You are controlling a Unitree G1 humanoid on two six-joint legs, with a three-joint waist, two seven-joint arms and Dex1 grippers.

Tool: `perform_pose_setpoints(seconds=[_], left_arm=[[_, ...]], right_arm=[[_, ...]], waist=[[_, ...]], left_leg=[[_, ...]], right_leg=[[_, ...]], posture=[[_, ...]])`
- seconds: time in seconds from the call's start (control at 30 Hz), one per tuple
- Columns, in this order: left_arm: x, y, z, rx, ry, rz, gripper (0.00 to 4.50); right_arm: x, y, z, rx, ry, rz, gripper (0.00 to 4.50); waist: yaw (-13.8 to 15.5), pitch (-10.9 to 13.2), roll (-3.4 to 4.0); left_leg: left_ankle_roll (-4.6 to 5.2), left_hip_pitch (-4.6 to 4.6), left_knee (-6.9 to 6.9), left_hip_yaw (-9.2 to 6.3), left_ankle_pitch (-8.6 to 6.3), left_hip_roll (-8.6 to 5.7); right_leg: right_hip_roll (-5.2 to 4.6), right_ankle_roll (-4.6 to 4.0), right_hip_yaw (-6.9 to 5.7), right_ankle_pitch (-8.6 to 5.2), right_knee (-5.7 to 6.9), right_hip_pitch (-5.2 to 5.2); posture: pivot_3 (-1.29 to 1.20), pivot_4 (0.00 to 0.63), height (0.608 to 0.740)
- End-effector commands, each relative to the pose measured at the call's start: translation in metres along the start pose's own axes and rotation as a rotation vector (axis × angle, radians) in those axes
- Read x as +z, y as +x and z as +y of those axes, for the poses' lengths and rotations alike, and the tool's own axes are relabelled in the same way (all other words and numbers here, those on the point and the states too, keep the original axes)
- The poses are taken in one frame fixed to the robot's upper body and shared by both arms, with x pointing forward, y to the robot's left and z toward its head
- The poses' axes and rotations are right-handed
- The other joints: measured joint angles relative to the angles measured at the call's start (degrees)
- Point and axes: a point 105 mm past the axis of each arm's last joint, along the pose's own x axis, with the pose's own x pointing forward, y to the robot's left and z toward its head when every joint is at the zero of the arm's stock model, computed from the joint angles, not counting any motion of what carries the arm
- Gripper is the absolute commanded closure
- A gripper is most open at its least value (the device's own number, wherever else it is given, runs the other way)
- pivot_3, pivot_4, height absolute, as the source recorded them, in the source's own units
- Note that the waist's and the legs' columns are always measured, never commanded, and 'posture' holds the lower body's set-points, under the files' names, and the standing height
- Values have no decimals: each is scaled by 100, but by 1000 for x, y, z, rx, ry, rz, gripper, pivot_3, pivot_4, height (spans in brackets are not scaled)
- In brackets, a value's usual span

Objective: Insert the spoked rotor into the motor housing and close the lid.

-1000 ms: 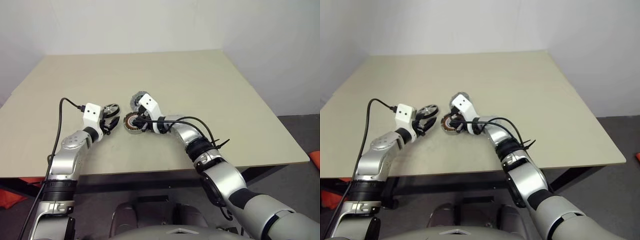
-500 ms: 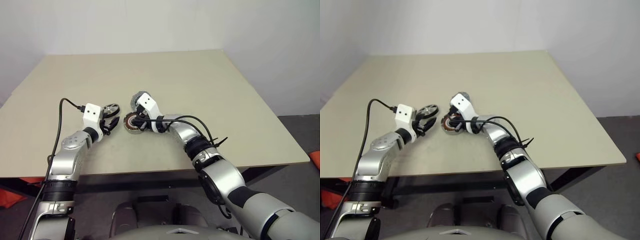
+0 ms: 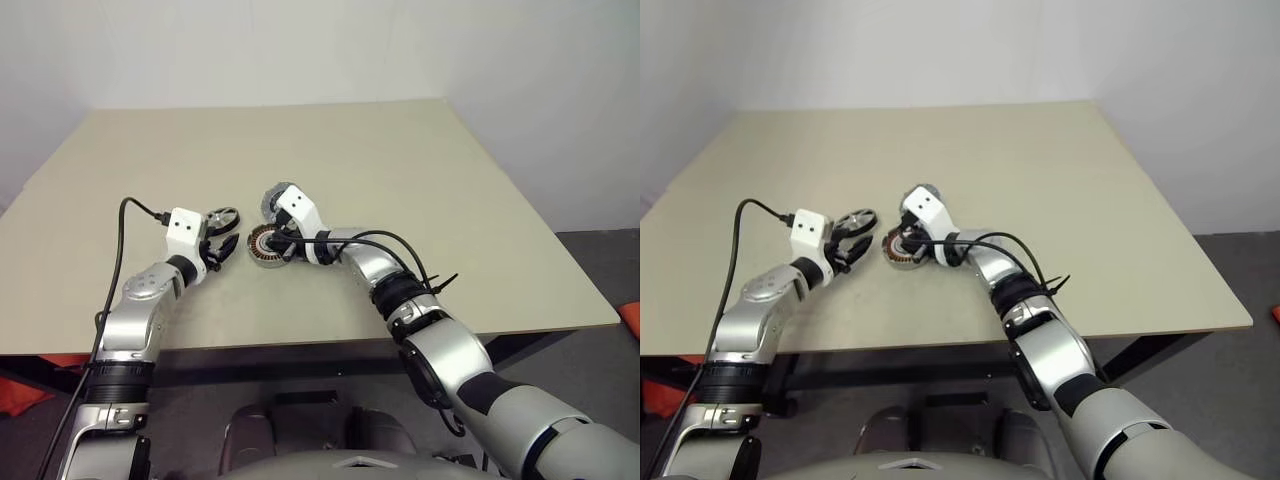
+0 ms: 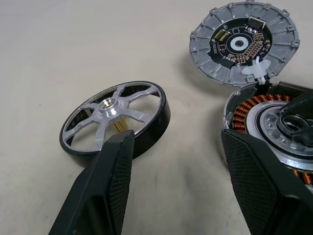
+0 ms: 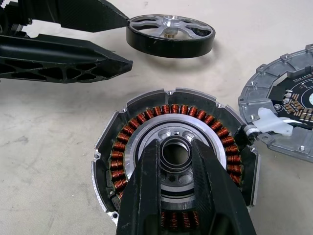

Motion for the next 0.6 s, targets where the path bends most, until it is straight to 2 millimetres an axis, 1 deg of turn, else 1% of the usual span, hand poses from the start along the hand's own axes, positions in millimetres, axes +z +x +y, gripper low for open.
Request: perform_pose_setpoints(seconds=[0.03, 0.27, 0.33, 0.4, 0.53, 0.6], left_arm=[[14, -2, 3, 8, 23, -46, 1485], [17, -1, 5, 11, 30, -50, 1485], [17, -1, 6, 13, 31, -50, 1485], [16, -2, 6, 15, 31, -50, 1485], [16, -2, 6, 17, 31, -49, 1485], [16, -2, 7, 17, 31, -48, 1485]], right_arm=[[12, 1, 0, 1, -37, -22, 3912], [7, 2, 3, 15, -22, -7, 3912], [4, 2, 1, 6, -28, 4, 3170], [4, 2, 2, 8, -40, 8, 2598], [9, 3, 4, 12, -57, -21, 1283], [12, 3, 5, 21, -63, -36, 1283]], waist=[[0, 0, 0], [-2, 0, 0], [-2, 0, 0], [-2, 0, 0], [3, 0, 0], [0, 0, 0]], left_leg=[[0, 0, 0, 0, 0, 0], [0, 1, 0, 0, 0, 0], [0, 1, 0, 0, 0, 0], [0, 1, -1, 0, 0, 0], [0, 0, -1, 0, 0, -2], [0, 0, -1, 0, 0, -2]], right_leg=[[0, 0, 0, 0, 0, 0], [0, 0, 1, 0, 0, 0], [0, 0, 0, 0, 0, 0], [0, 0, 0, 0, 0, 0], [-1, 0, 1, 0, 0, 1], [-1, 0, 1, 0, -1, 0]], posture=[[0, 0, 740], [0, 0, 740], [0, 0, 740], [0, 0, 740], [0, 0, 740], [0, 0, 740]])
